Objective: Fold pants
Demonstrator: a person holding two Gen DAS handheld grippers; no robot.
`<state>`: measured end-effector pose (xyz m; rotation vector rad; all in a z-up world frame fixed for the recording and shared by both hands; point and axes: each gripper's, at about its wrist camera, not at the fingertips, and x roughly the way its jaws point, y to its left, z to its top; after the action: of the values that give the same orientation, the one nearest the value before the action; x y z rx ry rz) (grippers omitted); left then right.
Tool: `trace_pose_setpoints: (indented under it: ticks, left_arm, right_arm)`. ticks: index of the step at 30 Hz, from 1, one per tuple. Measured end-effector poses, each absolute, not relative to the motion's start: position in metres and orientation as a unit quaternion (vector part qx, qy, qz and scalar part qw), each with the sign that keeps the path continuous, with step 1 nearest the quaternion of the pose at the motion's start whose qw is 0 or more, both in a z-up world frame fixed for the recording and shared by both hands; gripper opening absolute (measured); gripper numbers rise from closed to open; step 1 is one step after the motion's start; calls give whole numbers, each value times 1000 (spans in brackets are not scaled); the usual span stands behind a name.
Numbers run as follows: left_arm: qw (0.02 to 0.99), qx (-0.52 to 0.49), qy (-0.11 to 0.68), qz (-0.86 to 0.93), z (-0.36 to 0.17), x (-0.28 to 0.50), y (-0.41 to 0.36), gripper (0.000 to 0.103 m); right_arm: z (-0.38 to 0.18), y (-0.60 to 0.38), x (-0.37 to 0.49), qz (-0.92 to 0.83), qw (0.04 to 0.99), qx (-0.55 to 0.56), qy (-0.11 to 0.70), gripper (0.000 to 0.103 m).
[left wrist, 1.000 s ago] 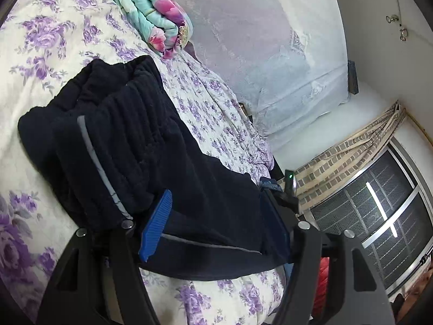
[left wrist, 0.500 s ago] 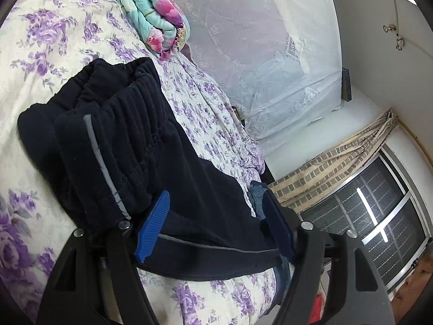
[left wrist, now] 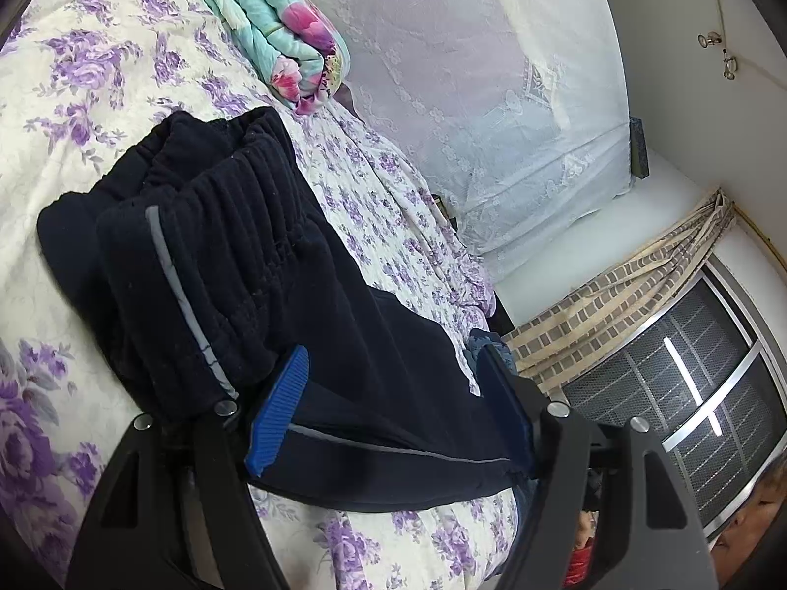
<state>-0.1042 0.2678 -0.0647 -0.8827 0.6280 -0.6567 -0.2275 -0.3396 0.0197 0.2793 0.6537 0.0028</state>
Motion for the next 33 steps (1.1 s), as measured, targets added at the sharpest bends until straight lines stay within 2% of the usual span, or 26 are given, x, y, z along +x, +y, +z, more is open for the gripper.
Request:
trace_pose_setpoints:
  ticks: [1, 3, 7, 8, 9, 10, 11, 13, 14, 16, 18, 21, 22, 24, 27, 30, 32, 33]
  left_arm:
    - [807, -411, 294, -306, -64, -105, 267, 69]
    - [809, -408, 294, -305, -64, -105, 267, 69]
    - [813, -404, 300, -293, -62, -108, 266, 69]
    - [816, -399, 306, -285, -60, -108, 265, 69]
    - [821, -392, 314, -272, -55, -110, 262, 73]
    - [827, -383, 321, -258, -46, -114, 254, 79]
    - [829, -379, 319, -259, -39, -117, 246, 89]
    - [828, -356, 311, -301, -20, -124, 220, 89]
    - [830, -336, 312, -316, -12, -126, 205, 91]
    - [845, -285, 318, -323, 2, -129, 165, 98]
    - [857, -226, 348, -304, 0, -126, 129, 98]
    - [862, -140, 401, -279, -24, -121, 91, 98]
    - [862, -119, 412, -269, -35, -122, 85, 98]
    - [873, -86, 394, -273, -43, -133, 83, 98]
    - [881, -70, 383, -268, -43, -148, 83, 98]
    - [876, -138, 364, -285, -35, -145, 94, 98]
    - [860, -207, 345, -314, -32, -136, 100, 98]
    - [858, -228, 340, -309, -35, -130, 103, 98]
  right_arm:
    - [-3, -328, -219, 21, 922, 117, 368, 30]
    - [-31, -326, -214, 18, 906, 115, 408, 28]
    - [-20, -326, -234, 3, 915, 97, 392, 20]
    - [-6, -317, -238, -5, 926, 64, 372, 23]
    - [3, -310, -241, -5, 932, 48, 361, 24]
    - [18, -297, -241, 5, 939, 25, 343, 24]
    - [28, -285, -238, 23, 944, 16, 329, 30]
    - [37, -257, -224, 65, 948, 0, 310, 44]
    - [37, -244, -217, 77, 948, -9, 309, 47]
    - [26, -216, -199, 104, 941, -24, 322, 47]
    - [12, -201, -188, 119, 932, -29, 342, 47]
    - [-25, -193, -192, 143, 898, -41, 415, 47]
    - [-32, -199, -204, 159, 896, -39, 412, 48]
    - [-29, -208, -214, 173, 888, -35, 425, 49]
    - [-1, -219, -208, 181, 892, -5, 415, 47]
    - [36, -200, -168, 205, 911, 14, 357, 44]
    - [53, -179, -135, 214, 919, 16, 331, 25]
    - [57, -167, -116, 219, 920, 17, 324, 23]
